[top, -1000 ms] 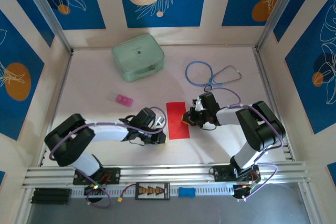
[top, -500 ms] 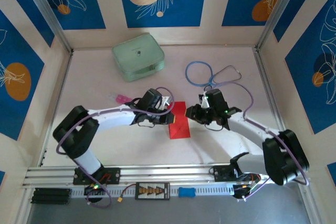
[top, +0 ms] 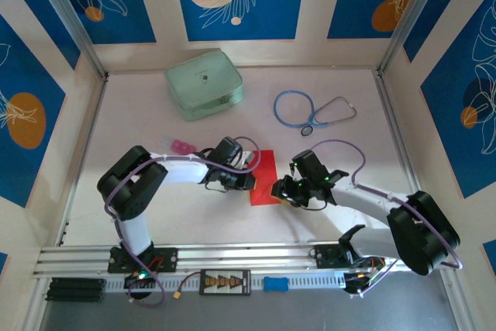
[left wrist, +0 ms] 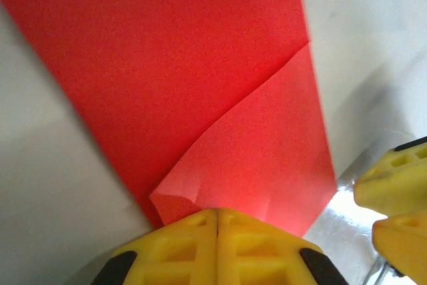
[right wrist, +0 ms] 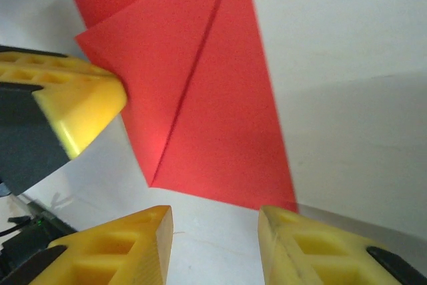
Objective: Fold a paper plane with a square sheet of paper (pick it up from the middle)
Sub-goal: Turn over the paper at the center of the table.
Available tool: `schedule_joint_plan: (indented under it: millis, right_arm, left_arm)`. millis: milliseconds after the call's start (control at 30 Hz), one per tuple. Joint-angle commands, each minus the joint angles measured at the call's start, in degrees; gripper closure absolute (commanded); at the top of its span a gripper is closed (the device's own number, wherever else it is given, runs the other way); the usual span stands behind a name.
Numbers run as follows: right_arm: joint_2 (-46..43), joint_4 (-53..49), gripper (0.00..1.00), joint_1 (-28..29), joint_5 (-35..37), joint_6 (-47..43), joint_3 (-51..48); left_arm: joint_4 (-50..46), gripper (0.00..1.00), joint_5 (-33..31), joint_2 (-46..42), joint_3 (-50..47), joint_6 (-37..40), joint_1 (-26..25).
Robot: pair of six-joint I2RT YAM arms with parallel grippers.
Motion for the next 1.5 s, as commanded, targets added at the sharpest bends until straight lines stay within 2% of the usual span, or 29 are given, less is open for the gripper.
schedule_joint_plan:
  millis: [0, 367, 700, 800, 1133, 1267, 1467]
  right_arm:
    - [1.86, -2.43, 0.61, 0.64, 2.02, 1.11, 2.07]
    - [4.92, 2.44, 0.6, -0.16, -0.16, 0.88, 0.93]
    - [8.17, 9.59, 0.57, -2.11, -5.42, -1.43, 2.76]
    - [10.26, 10.71, 0.56, -3.05, -7.76, -3.01, 4.09]
    - [12.38, 14.23, 0.54, -4.21, -5.18, -4.83, 4.99]
    - [14.78, 17.48, 0.54, -6.88, -8.81, -5.67, 5.12]
    - [17.46, 20.12, 0.54, -7.52, -9.67, -6.33, 4.87]
  left_arm:
    - [0.51, 0.99, -0.11, 1.6, -2.53, 1.64, 0.62]
    - [-1.34, 1.0, -0.94, 2.21, -1.85, 1.65, 0.48]
    - [-2.69, 1.0, -2.34, 1.79, -1.06, 1.6, 0.52]
    - [-0.28, 1.0, -1.76, 1.48, -2.56, 0.49, 0.49]
    - [4.08, 1.0, -1.51, 1.96, -4.64, -1.12, 0.48]
    - [7.36, 1.0, -1.66, 1.7, -5.95, -2.33, 0.53]
    - [10.8, 1.0, -1.01, 3.28, -7.03, -2.42, 0.47]
